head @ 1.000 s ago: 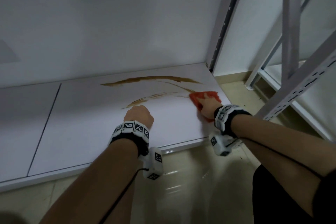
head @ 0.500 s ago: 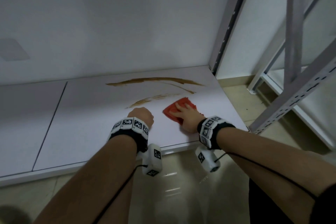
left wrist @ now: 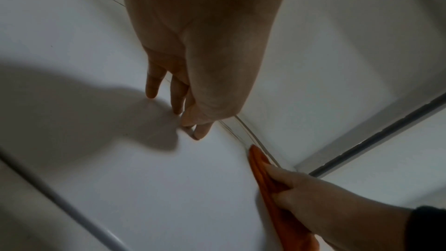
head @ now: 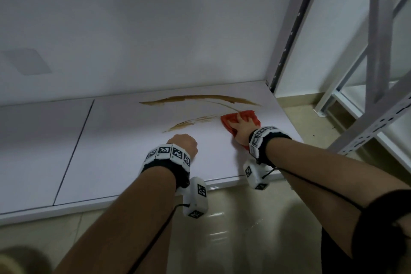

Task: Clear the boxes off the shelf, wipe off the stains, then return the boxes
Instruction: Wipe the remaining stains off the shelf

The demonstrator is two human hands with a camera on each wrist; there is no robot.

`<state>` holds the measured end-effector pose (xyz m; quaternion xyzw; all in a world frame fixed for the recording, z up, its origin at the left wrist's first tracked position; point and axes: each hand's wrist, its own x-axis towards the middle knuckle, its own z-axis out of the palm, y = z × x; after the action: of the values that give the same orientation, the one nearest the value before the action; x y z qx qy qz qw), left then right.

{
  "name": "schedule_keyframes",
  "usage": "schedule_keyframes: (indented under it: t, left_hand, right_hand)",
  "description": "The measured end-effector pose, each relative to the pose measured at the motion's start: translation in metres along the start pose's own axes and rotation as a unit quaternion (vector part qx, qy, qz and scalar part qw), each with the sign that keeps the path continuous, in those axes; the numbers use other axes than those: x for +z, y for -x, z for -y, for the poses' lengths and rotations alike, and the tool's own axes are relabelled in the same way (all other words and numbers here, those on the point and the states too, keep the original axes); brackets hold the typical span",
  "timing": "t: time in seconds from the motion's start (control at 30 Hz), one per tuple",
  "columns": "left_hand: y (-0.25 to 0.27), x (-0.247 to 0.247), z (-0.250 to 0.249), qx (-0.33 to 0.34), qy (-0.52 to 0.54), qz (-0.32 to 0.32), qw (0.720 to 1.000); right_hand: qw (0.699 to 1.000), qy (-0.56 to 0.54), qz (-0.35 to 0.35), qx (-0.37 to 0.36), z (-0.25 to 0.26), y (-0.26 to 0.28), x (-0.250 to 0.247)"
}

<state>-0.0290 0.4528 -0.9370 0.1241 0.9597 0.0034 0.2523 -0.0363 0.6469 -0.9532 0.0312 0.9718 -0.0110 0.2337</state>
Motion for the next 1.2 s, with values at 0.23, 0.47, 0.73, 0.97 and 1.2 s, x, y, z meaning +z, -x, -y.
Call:
schedule_keyframes:
  t: [0.23,0.47,0.73,0.97,1.2]
  left_hand:
    - [0.005,-0.004,0.003,-0.004,0.092,-0.02,0.996]
    - [0.009,-0.008,0.012,-0.01,0.109,-0.029,0.994]
    - [0.028,-0.004,0.081,-0.106,0.06,-0.058,0.991]
    - [0.019,0.008,0.081,-0.091,0.084,-0.091,0.988]
    - [0.015,0.01,0.066,-0.067,0.083,-0.108,0.988]
  right_hand:
    - [0.992,-0.007,0.028,-0.119,0.022,0.032,0.019]
    - [0.996,-0.064,0.018,-0.054,-0.027,0.033,0.01]
    - [0.999,-0.001,0.035,-0.039,0.032,0.018,0.003]
    - [0.98,0.041,0.056,-0.186,0.1,0.029,0.022]
    - [0.981,0.022,0.034,-0.188,0.028,0.048,0.035]
